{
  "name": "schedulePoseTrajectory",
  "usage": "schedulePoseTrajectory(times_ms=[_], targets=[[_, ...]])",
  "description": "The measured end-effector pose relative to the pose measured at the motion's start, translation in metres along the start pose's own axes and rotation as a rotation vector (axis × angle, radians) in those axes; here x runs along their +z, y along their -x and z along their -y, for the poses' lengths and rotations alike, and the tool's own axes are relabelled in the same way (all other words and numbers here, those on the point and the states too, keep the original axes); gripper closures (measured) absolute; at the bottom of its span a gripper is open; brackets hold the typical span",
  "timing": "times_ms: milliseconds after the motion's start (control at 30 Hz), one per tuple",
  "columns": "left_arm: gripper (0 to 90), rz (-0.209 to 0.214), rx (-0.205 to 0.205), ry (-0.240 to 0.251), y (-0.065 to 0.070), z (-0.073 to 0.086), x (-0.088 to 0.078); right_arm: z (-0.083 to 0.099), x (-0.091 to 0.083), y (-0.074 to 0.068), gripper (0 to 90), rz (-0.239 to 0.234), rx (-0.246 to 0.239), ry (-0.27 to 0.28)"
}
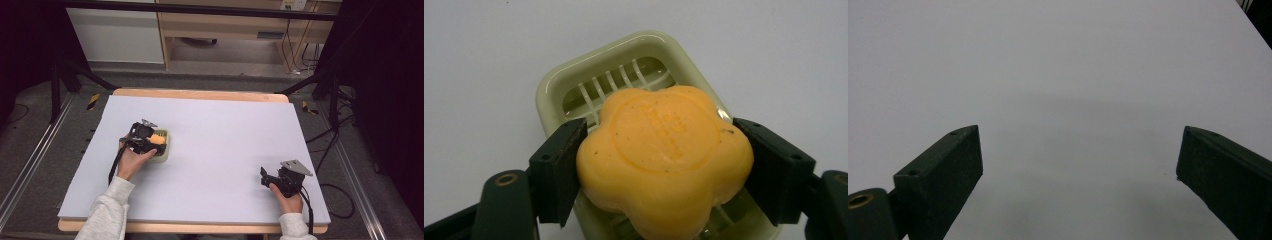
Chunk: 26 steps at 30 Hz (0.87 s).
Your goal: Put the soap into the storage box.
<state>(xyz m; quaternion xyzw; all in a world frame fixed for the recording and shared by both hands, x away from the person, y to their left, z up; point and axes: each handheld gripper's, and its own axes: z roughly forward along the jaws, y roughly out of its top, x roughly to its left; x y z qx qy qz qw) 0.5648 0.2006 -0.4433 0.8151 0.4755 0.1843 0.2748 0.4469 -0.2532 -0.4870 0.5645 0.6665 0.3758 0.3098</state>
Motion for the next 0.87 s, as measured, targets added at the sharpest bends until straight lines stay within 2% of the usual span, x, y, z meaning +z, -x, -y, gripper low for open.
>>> schedulePoseTrajectory(times_ms=[67, 167, 300, 367, 533, 633, 700, 867], targets=[[21.9, 0.002, -0.006, 0.01, 0.0, 0.0, -0.001, 0.0, 0.0, 0.0, 5.1, 0.0, 0.0, 0.0], [20.0, 0.03, -0.003, 0.035, 0.0, -0.001, -0.005, 0.0, 0.0, 0.0, 5.1, -0.001, 0.001, 0.0], [18.5, 0.02, 0.002, 0.046, 0.001, -0.001, -0.008, 0.0, 0.0, 0.0, 5.0, 0.0, -0.001, 0.002], [18.1, 0.014, -0.011, 0.062, 0.001, -0.001, -0.011, 0.0, 0.0, 0.0, 5.1, 0.001, 0.0, 0.003], [16.9, 0.015, -0.025, 0.091, -0.002, 0.001, -0.023, 0.0, 0.0, 0.0, 5.0, -0.001, 0.002, 0.003], [16.4, 0.009, -0.021, 0.103, -0.003, 0.003, -0.029, 0.0, 0.0, 0.0, 5.1, -0.004, 0.004, 0.005], [16.7, 0.007, -0.031, 0.139, -0.002, 0.007, -0.034, 0.0, 0.0, 0.0, 5.0, -0.002, 0.005, 0.004], [18.2, 0.004, -0.035, 0.174, -0.002, 0.017, -0.045, 0.0, 0.0, 0.001, 5.0, -0.005, 0.007, 0.002]])
